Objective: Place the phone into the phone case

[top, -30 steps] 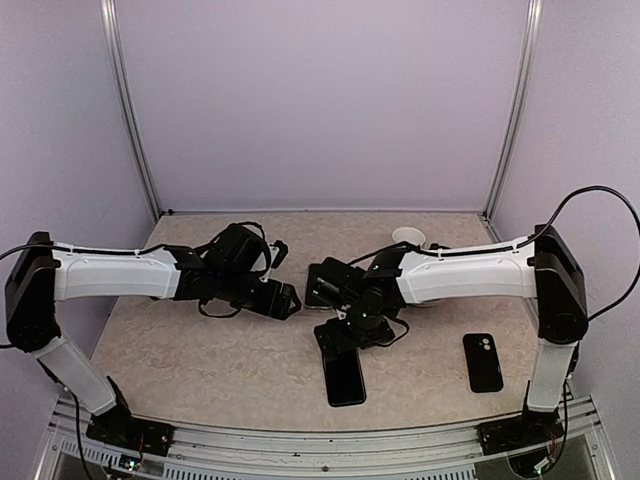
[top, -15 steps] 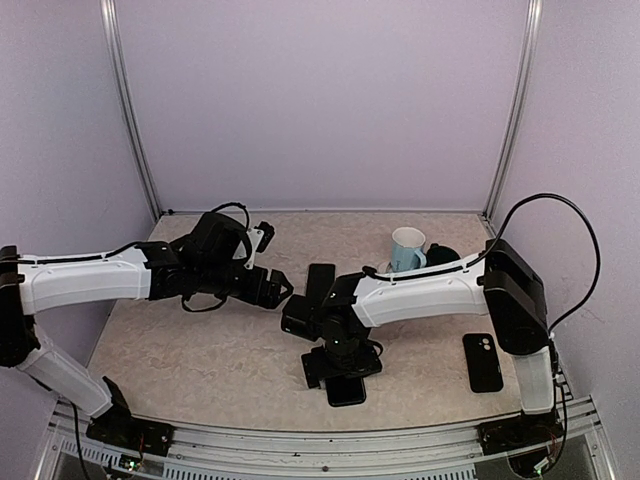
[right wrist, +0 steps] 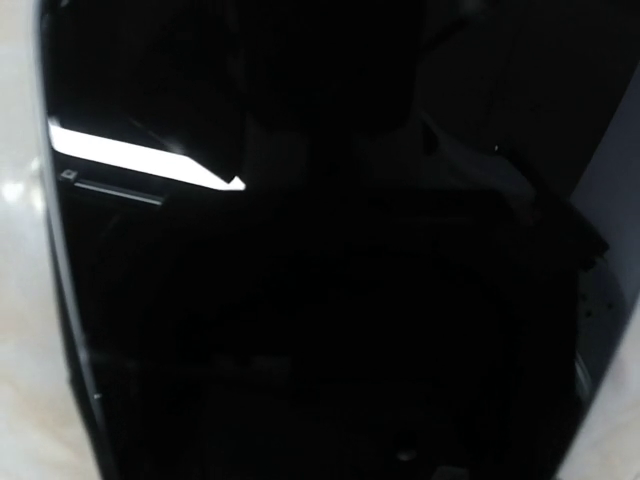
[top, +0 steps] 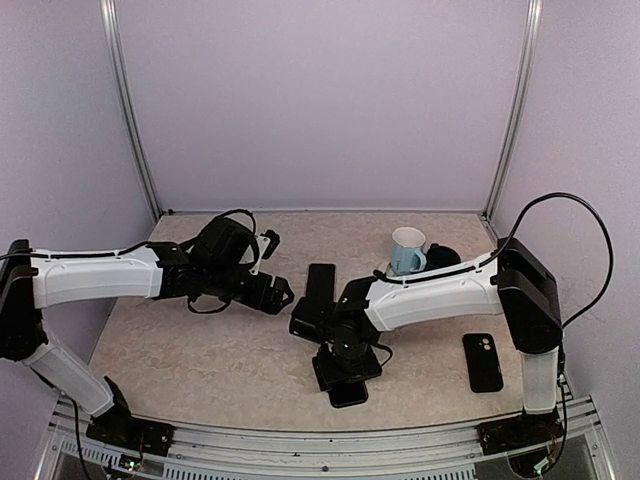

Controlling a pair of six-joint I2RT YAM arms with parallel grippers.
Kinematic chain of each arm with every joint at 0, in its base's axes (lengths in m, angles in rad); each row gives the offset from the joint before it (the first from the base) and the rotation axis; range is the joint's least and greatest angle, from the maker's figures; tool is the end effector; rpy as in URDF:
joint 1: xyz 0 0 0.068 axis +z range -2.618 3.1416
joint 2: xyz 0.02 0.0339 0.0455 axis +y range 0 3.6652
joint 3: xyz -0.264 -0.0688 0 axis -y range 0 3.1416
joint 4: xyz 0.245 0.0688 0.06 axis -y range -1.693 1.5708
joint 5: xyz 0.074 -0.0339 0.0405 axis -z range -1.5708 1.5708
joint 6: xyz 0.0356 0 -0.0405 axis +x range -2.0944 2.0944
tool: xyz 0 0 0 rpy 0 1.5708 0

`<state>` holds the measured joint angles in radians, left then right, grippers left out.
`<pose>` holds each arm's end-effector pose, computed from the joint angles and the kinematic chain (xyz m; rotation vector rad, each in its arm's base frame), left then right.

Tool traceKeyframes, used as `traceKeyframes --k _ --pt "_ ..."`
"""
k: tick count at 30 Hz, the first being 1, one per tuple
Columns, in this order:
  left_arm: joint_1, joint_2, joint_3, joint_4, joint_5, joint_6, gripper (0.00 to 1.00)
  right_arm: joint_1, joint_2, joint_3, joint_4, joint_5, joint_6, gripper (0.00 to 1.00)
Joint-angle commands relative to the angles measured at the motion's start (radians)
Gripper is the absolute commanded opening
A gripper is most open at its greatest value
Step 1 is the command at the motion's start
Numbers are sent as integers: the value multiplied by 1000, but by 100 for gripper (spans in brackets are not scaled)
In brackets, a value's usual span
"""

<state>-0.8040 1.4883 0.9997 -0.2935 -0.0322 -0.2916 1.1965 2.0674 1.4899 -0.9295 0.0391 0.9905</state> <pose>0.2232 -0.2300 0.2374 0.5945 2.3333 -0.4887 0.1442 0.3632 0.1528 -0.3145 3.0609 0.0596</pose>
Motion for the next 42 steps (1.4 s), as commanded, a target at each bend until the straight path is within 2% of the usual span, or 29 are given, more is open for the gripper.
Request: traceKeyframes --k 1,5,10,13,15,18,21,25,35,37,40,42 --pt "3 19 13 4 28 -16 91 8 -5 -66 70 47 -81 47" --pt "5 47 19 27 124 -44 91 20 -63 -113 140 133 -124 32" --pt "28 134 26 127 329 -108 96 32 -159 -186 234 245 -171 26" --pt "44 213 28 242 526 -145 99 32 -235 -307 408 254 -244 23" --pt "45 292 59 285 598 -170 98 27 -262 -386 522 246 -288 22" --pt "50 389 95 314 626 -196 94 23 -277 -432 586 269 -321 20" --pt "54 416 84 421 701 -240 89 23 -297 -473 635 313 -332 16" --pt "51 471 100 438 789 -268 83 15 -339 -539 716 343 -338 14" --pt "57 563 119 416 789 -276 82 2 -359 -588 795 336 -350 10" --pt "51 573 126 423 806 -277 75 2 -364 -588 802 344 -357 10" --pt "52 580 124 447 831 -288 53 2 -364 -580 808 339 -374 10" --pt "52 577 118 459 856 -292 42 2 -359 -577 803 338 -376 10"
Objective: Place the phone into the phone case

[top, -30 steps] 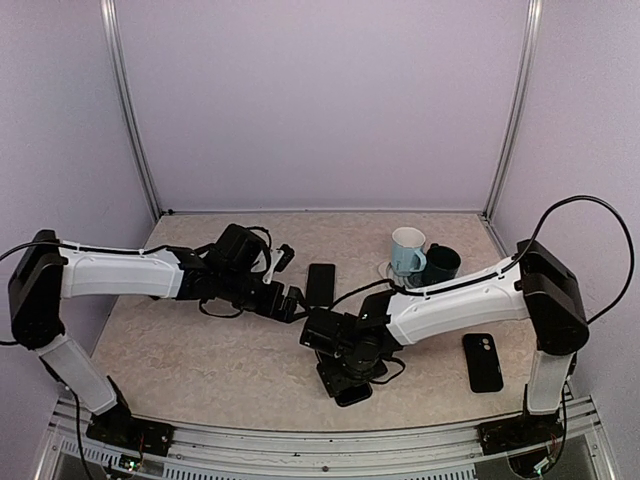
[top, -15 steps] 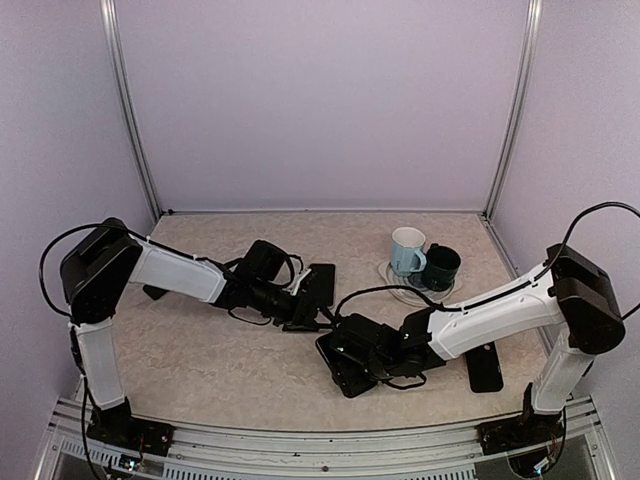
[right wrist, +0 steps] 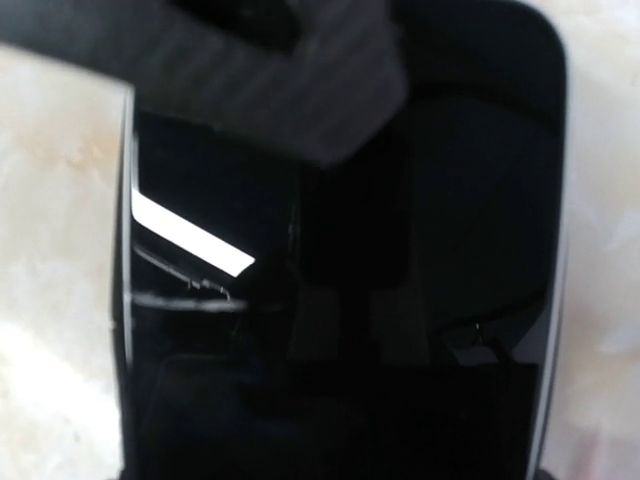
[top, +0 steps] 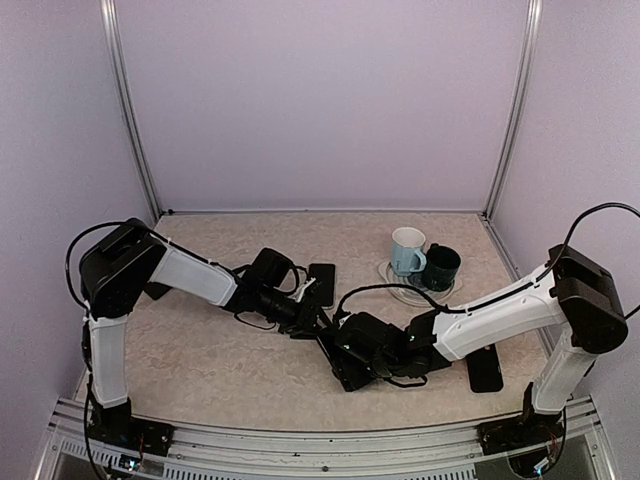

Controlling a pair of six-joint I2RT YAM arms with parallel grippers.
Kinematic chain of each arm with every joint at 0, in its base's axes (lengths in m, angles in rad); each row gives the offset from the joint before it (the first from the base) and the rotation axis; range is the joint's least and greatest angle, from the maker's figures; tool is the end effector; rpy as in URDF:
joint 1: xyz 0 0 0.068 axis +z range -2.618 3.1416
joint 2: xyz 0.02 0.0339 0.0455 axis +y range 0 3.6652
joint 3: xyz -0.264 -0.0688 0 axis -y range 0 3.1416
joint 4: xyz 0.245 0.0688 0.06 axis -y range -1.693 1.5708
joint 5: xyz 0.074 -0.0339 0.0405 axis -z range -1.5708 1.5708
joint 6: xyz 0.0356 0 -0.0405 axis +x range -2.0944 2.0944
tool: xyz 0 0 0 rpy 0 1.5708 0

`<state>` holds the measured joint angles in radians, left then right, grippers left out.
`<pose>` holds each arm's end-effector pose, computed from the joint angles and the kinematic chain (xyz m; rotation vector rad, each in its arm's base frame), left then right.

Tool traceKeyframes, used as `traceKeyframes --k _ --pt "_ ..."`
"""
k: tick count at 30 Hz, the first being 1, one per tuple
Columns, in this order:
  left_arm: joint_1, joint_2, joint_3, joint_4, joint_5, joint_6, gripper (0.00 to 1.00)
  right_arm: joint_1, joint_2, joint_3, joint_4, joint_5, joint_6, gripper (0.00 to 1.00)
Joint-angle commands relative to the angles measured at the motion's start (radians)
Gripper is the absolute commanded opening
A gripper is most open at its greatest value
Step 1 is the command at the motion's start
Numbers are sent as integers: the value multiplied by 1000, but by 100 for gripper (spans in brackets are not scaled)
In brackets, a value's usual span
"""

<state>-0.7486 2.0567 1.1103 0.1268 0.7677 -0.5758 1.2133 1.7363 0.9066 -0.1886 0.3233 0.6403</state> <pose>0.2786 -0.2925 0.1104 0.6419 2.5747 -1.4700 0.1260 0.3049 0.1419 -0.6049 2.4687 0.3270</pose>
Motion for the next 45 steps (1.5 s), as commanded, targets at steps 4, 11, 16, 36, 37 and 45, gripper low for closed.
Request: traceKeyframes --k 4,11,16,36,37,45 --pt "-3 -8 -7 44 93 -8 25 -15 -23 -1 64 47 -19 10" --pt "-7 -39 2 -34 98 71 0 -19 -43 -18 80 28 -36 48" --pt "-38 -71 72 -238 -14 279 0 -43 -173 -112 144 -38 -91 99" --pt "-180 -331 -61 -302 -336 774 0 -504 -451 -330 580 -1000 -696 96" --pt "-183 -334 -65 -297 -336 779 0 -511 -419 -302 548 -1042 -715 91" --pt "-194 -315 -46 -299 -350 772 0 -530 -346 -292 561 -1206 -746 73"
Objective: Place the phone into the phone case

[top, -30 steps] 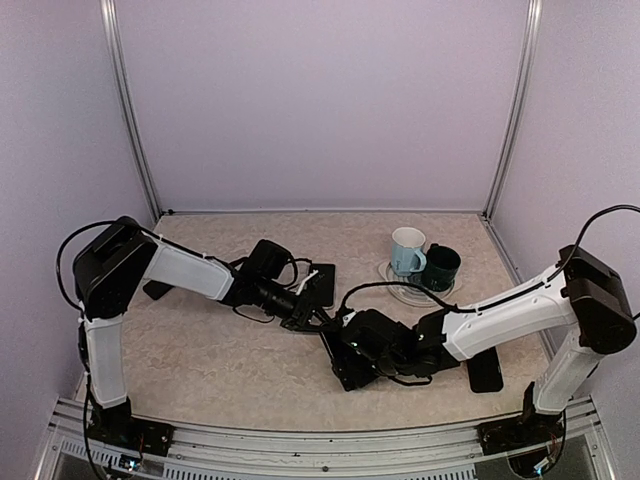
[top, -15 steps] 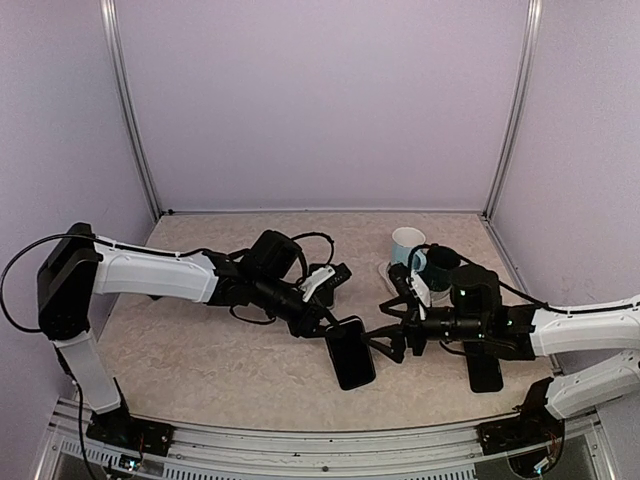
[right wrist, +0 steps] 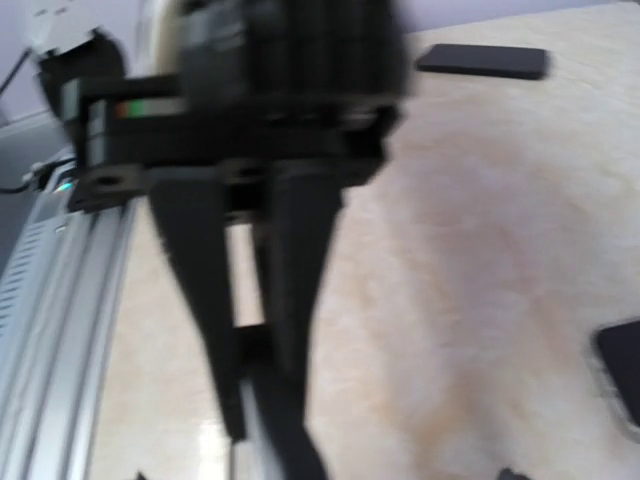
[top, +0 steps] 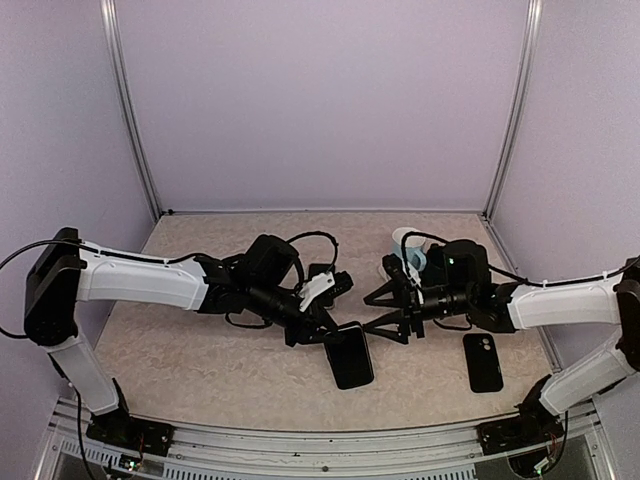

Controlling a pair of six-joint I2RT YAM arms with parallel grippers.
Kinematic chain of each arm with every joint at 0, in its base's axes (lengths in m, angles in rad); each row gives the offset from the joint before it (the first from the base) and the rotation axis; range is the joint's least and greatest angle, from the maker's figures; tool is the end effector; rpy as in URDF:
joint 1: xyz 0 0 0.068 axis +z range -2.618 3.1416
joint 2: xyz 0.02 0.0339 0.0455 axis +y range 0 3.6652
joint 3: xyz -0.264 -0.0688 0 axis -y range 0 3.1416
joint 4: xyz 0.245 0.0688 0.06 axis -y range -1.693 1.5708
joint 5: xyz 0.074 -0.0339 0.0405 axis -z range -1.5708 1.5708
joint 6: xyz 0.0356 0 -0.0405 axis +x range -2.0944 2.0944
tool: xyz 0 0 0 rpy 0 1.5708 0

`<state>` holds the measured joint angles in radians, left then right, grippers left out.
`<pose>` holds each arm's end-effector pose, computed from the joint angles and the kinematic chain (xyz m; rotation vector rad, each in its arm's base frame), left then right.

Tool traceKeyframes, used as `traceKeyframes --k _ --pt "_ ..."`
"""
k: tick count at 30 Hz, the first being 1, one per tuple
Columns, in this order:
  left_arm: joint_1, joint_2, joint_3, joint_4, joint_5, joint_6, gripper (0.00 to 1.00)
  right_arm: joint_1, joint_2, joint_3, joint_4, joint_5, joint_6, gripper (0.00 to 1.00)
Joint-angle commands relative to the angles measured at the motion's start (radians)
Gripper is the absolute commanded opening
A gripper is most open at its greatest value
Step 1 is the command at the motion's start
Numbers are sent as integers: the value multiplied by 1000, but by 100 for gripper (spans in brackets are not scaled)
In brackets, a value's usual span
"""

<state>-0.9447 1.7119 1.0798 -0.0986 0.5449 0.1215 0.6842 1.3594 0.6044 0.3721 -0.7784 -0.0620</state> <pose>0.2007 -0.3090 0.2088 1.4653 1.8988 -1.0347 0.1983 0.1940 0.2103 -1.2092 1.6130 1.1601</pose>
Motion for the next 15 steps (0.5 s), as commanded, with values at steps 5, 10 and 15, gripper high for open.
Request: traceKeyframes --k 5,10,15 --pt "0 32 -11 -78 -136 75 0 50 95 42 -16 -36 -57 70" --pt "-6 28 -14 -73 -130 72 0 66 139 65 1 19 -49 44" --pt "-8 28 -12 -72 -120 65 0 82 168 107 -78 12 -86 0"
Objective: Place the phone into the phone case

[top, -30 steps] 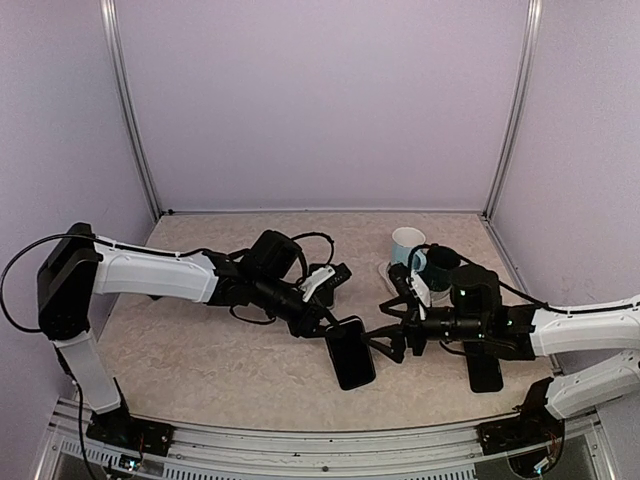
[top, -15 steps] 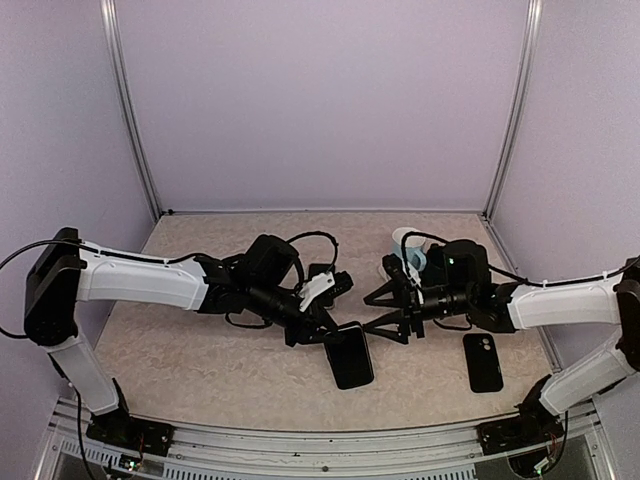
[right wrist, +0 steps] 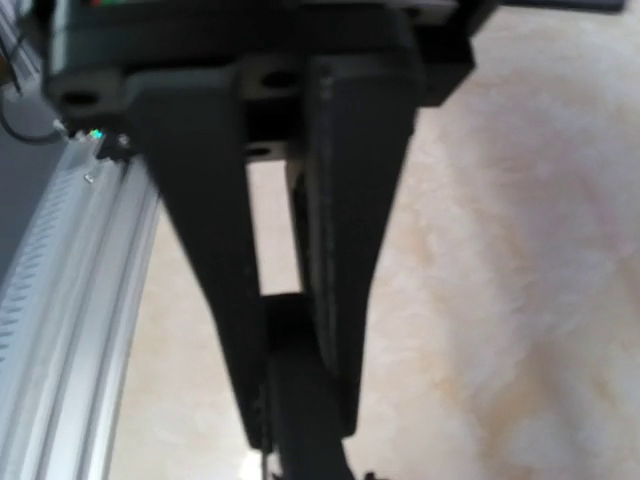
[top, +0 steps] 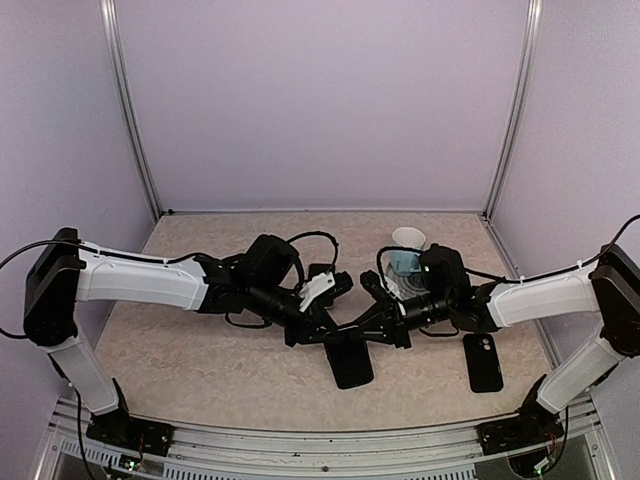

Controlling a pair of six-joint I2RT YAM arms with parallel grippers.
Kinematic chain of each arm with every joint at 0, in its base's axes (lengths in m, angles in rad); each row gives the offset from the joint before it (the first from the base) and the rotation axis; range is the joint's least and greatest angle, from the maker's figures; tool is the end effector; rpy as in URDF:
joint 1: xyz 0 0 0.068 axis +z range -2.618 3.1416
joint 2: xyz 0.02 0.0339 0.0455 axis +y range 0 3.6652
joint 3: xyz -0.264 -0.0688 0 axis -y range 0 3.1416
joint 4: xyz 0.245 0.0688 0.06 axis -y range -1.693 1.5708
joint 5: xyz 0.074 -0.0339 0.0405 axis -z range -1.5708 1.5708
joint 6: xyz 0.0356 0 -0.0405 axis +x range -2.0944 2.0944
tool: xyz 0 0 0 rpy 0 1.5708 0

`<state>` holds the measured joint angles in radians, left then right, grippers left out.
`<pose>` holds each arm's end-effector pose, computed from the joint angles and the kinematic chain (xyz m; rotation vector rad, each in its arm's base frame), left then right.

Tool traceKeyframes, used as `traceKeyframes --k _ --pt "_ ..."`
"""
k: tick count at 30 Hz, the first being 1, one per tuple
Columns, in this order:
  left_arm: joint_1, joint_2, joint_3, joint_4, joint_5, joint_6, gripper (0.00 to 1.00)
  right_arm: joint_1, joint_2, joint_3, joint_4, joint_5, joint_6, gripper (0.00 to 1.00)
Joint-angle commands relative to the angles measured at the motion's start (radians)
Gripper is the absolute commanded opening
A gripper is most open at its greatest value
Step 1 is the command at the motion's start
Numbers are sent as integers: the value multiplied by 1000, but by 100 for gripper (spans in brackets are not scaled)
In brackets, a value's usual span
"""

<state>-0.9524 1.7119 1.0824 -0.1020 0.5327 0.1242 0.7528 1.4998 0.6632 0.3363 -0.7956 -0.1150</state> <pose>0.1988 -0.3106 0.2092 1.4705 1.8970 -1.0228 0.1992 0.2214 0.1877 -1.3330 1.6549 1.2061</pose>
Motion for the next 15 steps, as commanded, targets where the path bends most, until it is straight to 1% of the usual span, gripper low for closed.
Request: traceKeyframes --k 1,2,3,4,6,7,8,10,13,14,15 --pt "-1 25 -16 -66 -103 60 0 13 28 45 -52 37 -36 0" --pt "0 19 -18 -60 -93 53 0 12 25 36 -53 47 -36 0" --pt "1 13 -25 -50 -80 44 3 12 20 24 -52 52 -38 0" --pt "4 1 -34 -31 -64 34 13 12 12 15 -51 60 -41 0" --pt "18 -20 -57 15 -26 0 37 12 -2 -1 -56 76 -48 0" --pt "29 -29 -70 44 -13 -21 43 12 -8 -4 -62 78 -53 0" --pt "41 -44 -82 72 2 -39 46 13 -15 -9 -62 78 -53 0" --pt "59 -58 -95 132 24 -67 48 15 -32 -29 -39 69 -52 0" --pt "56 -47 -79 140 37 -79 46 14 -48 -43 -16 63 -48 0" --pt "53 -37 -70 138 39 -84 43 14 -51 -45 -15 60 -48 0" --pt "51 -21 -63 137 39 -96 35 14 -53 -45 -13 57 -48 0"
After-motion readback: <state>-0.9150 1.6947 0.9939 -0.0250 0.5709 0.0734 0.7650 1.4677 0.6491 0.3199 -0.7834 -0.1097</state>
